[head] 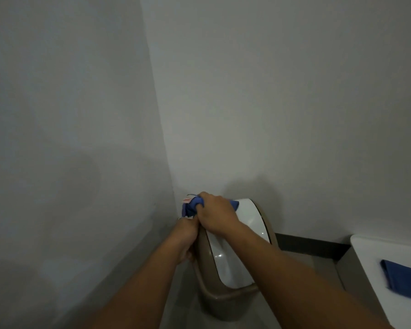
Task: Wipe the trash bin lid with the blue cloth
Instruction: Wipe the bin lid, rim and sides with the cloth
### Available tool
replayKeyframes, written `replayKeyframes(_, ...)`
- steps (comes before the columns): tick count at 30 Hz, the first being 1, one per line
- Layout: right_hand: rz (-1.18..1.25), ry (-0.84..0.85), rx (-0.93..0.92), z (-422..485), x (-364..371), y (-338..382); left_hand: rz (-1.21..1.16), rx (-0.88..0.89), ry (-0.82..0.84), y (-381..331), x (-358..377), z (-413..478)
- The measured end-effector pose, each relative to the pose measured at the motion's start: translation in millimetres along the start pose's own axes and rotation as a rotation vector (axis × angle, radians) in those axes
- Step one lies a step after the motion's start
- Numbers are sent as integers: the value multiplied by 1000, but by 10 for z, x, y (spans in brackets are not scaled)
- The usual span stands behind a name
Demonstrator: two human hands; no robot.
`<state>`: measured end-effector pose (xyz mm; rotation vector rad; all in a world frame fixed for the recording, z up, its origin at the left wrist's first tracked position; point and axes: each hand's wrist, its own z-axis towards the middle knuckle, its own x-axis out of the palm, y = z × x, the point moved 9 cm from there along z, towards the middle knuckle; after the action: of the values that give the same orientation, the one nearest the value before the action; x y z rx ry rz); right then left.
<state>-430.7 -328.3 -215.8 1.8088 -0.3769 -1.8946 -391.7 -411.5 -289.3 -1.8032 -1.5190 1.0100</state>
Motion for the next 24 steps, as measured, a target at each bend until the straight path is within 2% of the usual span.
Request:
replayKeyframes(3,248,-53,7,-215,-85,-18,-9,2,20,5,2,3)
replayKeyframes(6,443,-14,-11,-648,33,-101,19,-16,72,41,43,41)
replayKeyframes(9,198,80,-178,-1014,214,-149,-8,-20,114,65,44,110)
replayKeyframes(11,47,179,-211,-1174,356,-247,-88,-11,124,29,34,154)
replayKeyframes(13,53,237,-202,-1327,472,-326,-115,-19,87,42,-11,214)
replayKeyframes(18,307,115,-166,-1616,416,-510,4,-76,125,149,-19,269)
replayKeyframes(22,452,155,-118,-1594,182,-616,56,-48,111,105,-25,248)
replayKeyframes(24,494,20,-90,-1506,-161,-712,52,-36,107,111,-22,256)
